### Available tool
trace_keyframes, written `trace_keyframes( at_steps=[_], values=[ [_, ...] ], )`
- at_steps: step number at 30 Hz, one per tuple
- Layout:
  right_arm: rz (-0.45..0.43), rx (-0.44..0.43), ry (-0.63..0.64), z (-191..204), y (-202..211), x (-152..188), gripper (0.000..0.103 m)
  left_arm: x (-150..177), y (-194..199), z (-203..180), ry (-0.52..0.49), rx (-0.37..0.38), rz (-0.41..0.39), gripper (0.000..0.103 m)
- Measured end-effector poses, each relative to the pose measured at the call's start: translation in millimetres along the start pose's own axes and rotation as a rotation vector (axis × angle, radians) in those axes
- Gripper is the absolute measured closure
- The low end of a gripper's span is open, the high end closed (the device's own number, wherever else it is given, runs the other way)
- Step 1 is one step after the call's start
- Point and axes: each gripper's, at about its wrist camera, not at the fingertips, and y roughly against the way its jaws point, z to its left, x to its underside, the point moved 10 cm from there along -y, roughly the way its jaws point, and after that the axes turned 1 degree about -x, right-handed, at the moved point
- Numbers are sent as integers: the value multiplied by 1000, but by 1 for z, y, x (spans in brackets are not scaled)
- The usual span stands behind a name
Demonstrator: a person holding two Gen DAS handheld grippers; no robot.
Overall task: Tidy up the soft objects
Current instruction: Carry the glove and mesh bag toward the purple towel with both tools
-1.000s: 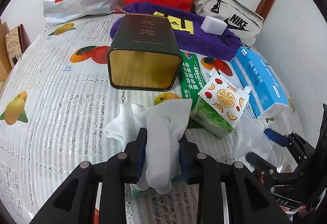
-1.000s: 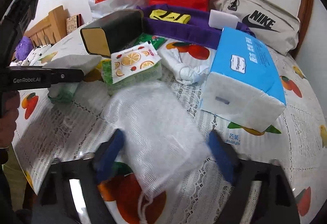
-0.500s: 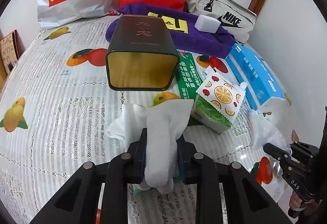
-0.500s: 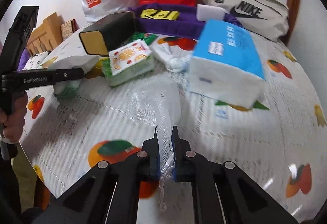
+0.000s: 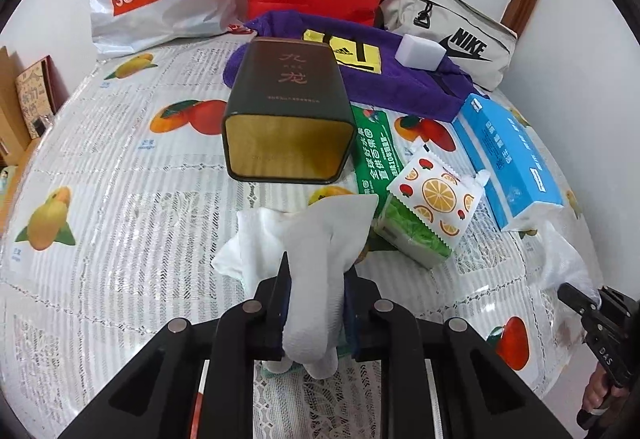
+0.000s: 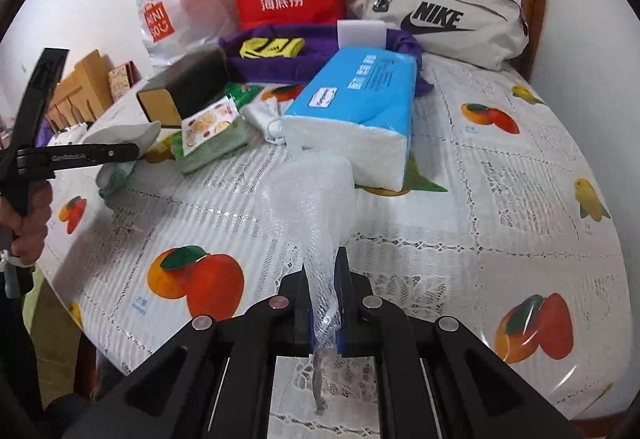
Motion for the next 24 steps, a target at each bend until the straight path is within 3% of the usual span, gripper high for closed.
trace_keyframes(
  at_steps=[13,24],
  values=[
    [-43,-58,53,3,25,-23,96,-21,38,14,71,-56,-58,84],
    [-103,-112,80,10,34,-81,96,-59,58,15,92,-72,-109,84]
  ],
)
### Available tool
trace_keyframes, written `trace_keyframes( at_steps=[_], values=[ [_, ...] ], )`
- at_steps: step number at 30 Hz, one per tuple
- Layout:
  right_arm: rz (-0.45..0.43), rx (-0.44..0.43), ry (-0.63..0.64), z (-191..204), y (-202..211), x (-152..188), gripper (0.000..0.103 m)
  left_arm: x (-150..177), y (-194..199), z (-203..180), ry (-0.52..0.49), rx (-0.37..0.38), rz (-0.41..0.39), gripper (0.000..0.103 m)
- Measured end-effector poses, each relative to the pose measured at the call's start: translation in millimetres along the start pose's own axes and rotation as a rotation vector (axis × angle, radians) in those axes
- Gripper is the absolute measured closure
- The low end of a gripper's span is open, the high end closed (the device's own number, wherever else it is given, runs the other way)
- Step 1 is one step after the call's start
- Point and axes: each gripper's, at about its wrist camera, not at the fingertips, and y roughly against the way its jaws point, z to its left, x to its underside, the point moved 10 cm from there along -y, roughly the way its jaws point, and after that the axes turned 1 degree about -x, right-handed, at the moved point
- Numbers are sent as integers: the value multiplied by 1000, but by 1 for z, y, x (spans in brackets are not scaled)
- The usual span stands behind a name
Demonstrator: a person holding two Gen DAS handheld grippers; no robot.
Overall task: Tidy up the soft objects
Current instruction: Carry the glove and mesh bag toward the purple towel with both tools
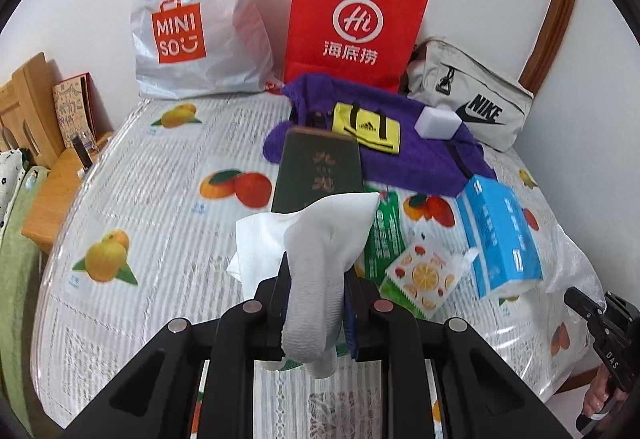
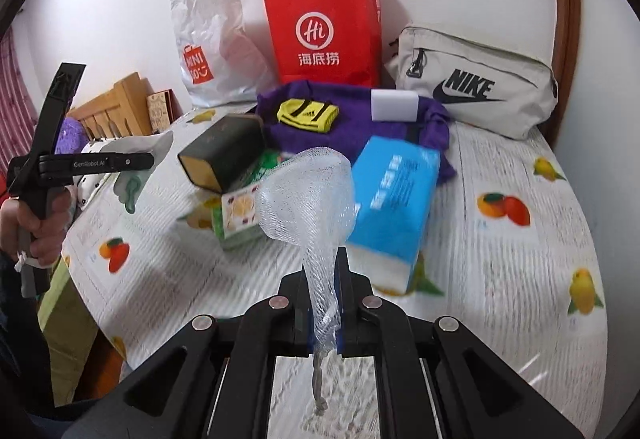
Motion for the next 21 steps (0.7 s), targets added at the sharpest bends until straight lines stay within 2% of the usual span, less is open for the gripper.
trace_keyframes(
  at_steps=[21],
  values=[
    [19,25,-57,-45,-70,-102,96,-78,-36,-25,-43,0,0,84]
  ],
)
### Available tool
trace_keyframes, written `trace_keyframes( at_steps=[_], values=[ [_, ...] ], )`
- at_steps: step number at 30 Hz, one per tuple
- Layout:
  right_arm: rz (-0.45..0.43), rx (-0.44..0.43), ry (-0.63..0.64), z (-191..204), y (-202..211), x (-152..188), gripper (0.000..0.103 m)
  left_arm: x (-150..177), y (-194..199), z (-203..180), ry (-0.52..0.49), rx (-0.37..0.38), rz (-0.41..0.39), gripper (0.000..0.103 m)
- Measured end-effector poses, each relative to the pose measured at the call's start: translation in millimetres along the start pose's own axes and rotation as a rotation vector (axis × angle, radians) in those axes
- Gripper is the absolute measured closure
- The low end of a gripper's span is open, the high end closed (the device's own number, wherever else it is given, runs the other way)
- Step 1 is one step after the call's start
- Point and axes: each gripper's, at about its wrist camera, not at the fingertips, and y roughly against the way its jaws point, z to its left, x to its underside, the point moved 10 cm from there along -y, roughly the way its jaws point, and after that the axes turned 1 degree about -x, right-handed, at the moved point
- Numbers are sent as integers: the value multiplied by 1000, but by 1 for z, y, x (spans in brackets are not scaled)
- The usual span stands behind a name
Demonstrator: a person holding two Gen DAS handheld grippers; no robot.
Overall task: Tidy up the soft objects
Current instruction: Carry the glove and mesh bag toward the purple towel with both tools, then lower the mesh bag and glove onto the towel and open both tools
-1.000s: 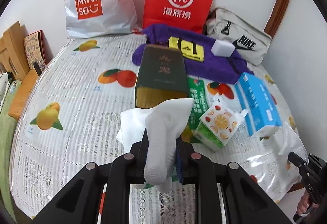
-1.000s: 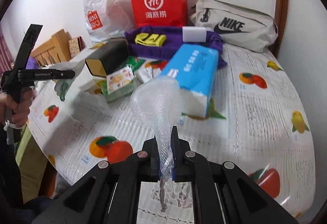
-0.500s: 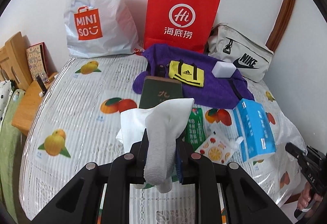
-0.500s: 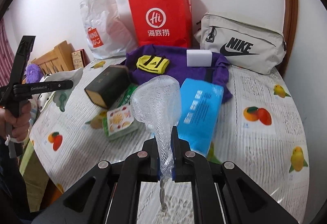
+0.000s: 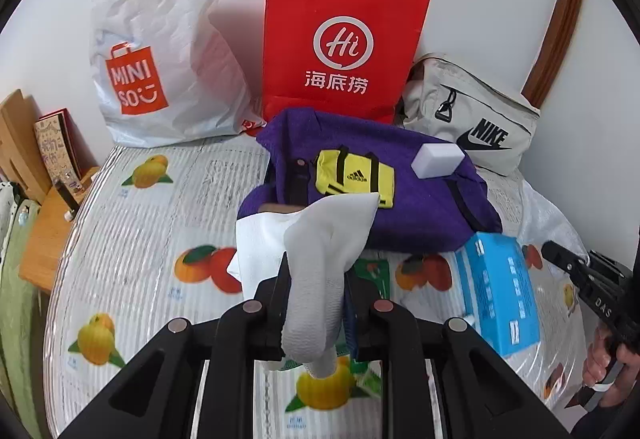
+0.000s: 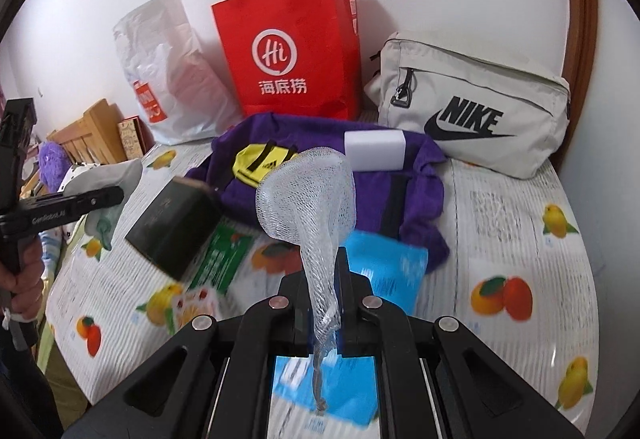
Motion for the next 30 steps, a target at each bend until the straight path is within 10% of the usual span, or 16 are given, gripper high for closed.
trace_keyframes(
  at_steps=[30],
  values=[
    [204,45,-36,-49,-142,-50,91,-72,-99,2,9,5,70,84]
  ],
)
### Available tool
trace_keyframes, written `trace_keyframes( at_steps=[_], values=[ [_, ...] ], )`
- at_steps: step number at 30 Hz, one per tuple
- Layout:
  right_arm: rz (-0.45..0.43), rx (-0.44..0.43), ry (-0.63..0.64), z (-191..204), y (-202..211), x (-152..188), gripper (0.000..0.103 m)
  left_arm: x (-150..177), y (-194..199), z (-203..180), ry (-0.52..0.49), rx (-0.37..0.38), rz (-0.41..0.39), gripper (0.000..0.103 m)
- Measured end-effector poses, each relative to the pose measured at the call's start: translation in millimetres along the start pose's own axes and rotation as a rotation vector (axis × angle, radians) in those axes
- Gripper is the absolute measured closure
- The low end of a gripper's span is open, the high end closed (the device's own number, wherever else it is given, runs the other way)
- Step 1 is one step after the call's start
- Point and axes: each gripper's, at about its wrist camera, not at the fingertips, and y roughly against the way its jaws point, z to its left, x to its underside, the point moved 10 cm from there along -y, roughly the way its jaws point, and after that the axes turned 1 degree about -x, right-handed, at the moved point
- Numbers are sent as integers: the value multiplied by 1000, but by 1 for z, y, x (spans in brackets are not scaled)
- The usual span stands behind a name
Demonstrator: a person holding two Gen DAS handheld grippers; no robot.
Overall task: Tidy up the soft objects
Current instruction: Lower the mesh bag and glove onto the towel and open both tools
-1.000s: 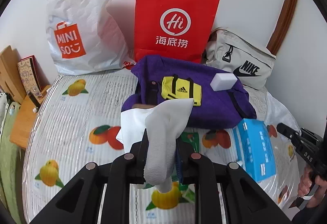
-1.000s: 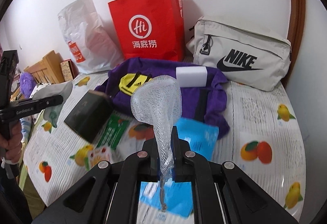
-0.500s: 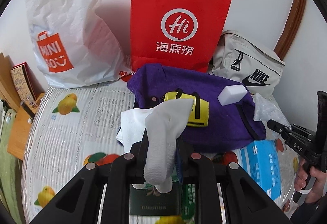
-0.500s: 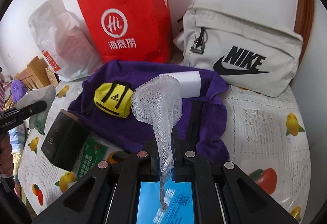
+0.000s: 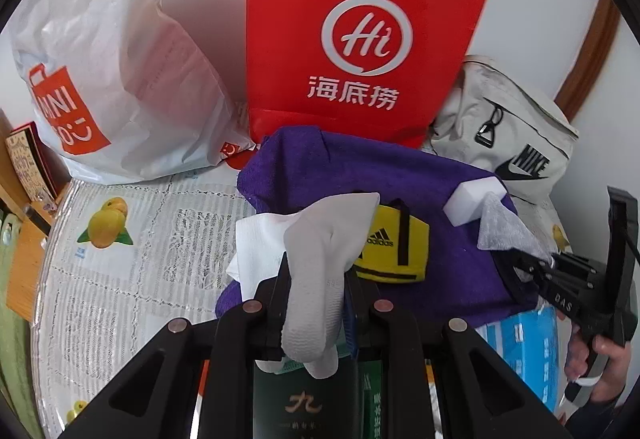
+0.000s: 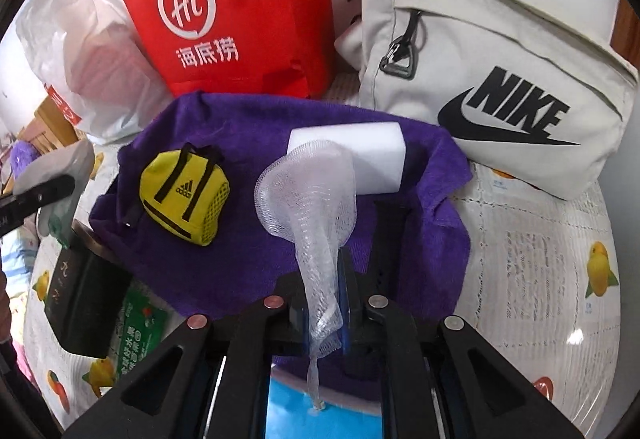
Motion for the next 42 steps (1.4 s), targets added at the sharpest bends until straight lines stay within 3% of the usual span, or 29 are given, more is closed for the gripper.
trace_keyframes(
  at_steps=[2,4,13,27,29,33,42],
  values=[
    [8,-4,4,0,-4,0,85,-4,-4,-1,-11,-9,-3,84],
    [13,-7,3,0,-6,0,58,-8,-10,-5,-15,-5,2,84],
    [-11,22,16,-6,-4,-4,27,-28,-39,-15,-42,-14,19,84],
    [-68,35,4,-4,20,-3,27,-39,-79,-30,-55,28,62,80],
    [-71,47,12,-4,25,-1,27,-39,-81,-30,-55,22,66,77],
    [-81,40,12,1,34,2,27,-38,-78,-30,-48,11,79,46],
    [-107,19,15,14,57,11,27,-31,-45,-38,-87,-16,52,45]
  ],
)
